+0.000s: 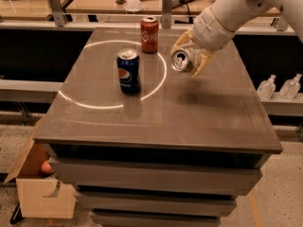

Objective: Knock 7up can over

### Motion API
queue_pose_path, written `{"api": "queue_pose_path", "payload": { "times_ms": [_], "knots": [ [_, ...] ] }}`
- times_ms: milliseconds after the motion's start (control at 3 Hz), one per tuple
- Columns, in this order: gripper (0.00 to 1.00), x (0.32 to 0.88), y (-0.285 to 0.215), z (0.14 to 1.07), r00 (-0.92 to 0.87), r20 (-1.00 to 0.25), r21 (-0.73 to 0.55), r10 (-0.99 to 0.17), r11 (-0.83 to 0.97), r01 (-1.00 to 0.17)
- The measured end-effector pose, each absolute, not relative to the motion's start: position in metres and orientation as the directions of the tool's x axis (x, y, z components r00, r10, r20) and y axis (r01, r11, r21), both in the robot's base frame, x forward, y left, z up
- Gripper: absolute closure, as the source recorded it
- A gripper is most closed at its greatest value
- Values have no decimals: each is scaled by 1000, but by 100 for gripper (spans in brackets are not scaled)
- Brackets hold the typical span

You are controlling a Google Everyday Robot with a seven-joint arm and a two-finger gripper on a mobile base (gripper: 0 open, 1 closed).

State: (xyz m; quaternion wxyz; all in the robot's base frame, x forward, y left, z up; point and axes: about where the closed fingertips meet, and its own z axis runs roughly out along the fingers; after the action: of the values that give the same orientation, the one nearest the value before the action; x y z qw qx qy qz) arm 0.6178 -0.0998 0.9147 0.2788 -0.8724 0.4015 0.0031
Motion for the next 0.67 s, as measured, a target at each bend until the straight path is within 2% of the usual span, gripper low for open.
{"api": "queue_pose_path", "payload": {
  "times_ms": [333, 667],
  "knots": [
    [83, 595, -91, 885, 773, -145, -345, -618, -701, -625],
    [52, 581, -89, 862, 837, -41, -228, -545, -811, -539]
  ]
}}
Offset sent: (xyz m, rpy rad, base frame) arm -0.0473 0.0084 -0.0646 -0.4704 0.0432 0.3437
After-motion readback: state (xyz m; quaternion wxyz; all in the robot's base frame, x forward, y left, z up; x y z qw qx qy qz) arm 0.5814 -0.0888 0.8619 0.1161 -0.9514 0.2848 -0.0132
